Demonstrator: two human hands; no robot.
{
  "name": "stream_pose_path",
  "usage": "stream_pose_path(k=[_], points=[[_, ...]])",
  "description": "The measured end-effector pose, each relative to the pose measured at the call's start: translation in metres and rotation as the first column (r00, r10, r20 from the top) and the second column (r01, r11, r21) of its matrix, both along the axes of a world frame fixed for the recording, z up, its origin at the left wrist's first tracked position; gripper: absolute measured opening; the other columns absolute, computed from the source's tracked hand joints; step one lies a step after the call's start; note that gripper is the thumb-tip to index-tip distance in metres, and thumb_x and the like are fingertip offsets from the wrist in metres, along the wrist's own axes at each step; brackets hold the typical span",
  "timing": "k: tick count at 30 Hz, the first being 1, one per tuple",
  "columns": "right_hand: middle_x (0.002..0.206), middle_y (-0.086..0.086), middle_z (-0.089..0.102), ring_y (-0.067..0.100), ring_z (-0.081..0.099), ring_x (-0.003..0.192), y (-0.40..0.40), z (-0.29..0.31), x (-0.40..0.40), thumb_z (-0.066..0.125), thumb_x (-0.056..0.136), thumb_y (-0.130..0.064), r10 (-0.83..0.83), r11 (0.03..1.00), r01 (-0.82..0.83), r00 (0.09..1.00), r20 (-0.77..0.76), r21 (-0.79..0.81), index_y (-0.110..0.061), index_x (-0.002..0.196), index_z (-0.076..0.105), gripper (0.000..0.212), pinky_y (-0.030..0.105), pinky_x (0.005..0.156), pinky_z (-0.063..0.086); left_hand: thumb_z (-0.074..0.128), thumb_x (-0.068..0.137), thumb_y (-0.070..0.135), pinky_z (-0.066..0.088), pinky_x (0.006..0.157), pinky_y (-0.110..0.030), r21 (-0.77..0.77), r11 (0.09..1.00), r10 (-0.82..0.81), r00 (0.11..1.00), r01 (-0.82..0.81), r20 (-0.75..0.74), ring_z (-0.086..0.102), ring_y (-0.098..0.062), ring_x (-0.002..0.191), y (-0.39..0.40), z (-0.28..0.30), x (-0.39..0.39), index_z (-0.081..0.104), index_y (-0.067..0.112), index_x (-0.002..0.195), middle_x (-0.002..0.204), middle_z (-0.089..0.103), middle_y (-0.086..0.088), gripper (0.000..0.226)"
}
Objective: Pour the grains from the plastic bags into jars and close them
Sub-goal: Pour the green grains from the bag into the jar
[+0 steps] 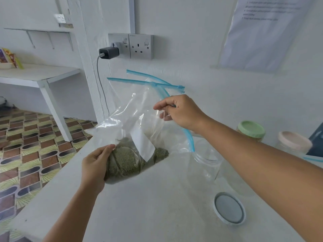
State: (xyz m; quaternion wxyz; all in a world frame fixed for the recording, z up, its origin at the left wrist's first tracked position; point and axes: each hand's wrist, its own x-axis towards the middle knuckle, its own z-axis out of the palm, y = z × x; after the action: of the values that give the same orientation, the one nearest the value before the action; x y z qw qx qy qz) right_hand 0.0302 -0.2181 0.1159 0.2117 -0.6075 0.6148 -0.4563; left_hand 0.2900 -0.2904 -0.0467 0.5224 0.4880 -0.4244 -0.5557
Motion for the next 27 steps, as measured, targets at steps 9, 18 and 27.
stream_pose_path(k=[9, 18, 27], points=[[0.099, 0.005, 0.075, 0.017, 0.076, 0.080, 0.003, 0.052, -0.012, 0.057, 0.101, 0.000, -0.017, 0.992, 0.033, 0.992, 0.124, -0.125, -0.012, 0.103, 0.081, 0.027, 0.031, 0.079, 0.063, 0.082, 0.087, 0.032, 0.060, 0.089, -0.051, -0.120, 0.993, -0.014, 0.997, 0.006, -0.069, 0.070, -0.029, 0.088, -0.004, 0.071, 0.001, 0.084, 0.021, 0.087, 0.097, 0.074, -0.012, 0.011], [0.104, 0.007, 0.075, 0.018, 0.076, 0.084, 0.033, 0.042, -0.044, 0.056, 0.102, 0.001, -0.101, 0.980, 0.135, 0.971, 0.218, -0.147, -0.010, 0.106, 0.080, 0.027, 0.034, 0.082, 0.064, 0.094, 0.071, 0.026, 0.061, 0.088, -0.041, -0.226, 0.974, -0.001, 1.000, 0.004, 0.014, 0.074, -0.022, 0.086, 0.002, 0.105, -0.028, 0.083, 0.020, 0.083, 0.089, 0.079, -0.006, 0.018], [0.104, 0.008, 0.076, 0.022, 0.076, 0.089, 0.053, 0.024, -0.067, 0.056, 0.103, 0.000, -0.143, 0.960, 0.213, 0.932, 0.334, -0.181, -0.012, 0.105, 0.080, 0.028, 0.038, 0.085, 0.064, 0.095, 0.070, 0.030, 0.059, 0.076, -0.033, -0.250, 0.968, 0.017, 1.000, -0.015, 0.005, 0.070, -0.015, 0.072, 0.002, 0.137, -0.048, 0.082, 0.022, 0.081, 0.068, 0.074, 0.009, 0.019]])
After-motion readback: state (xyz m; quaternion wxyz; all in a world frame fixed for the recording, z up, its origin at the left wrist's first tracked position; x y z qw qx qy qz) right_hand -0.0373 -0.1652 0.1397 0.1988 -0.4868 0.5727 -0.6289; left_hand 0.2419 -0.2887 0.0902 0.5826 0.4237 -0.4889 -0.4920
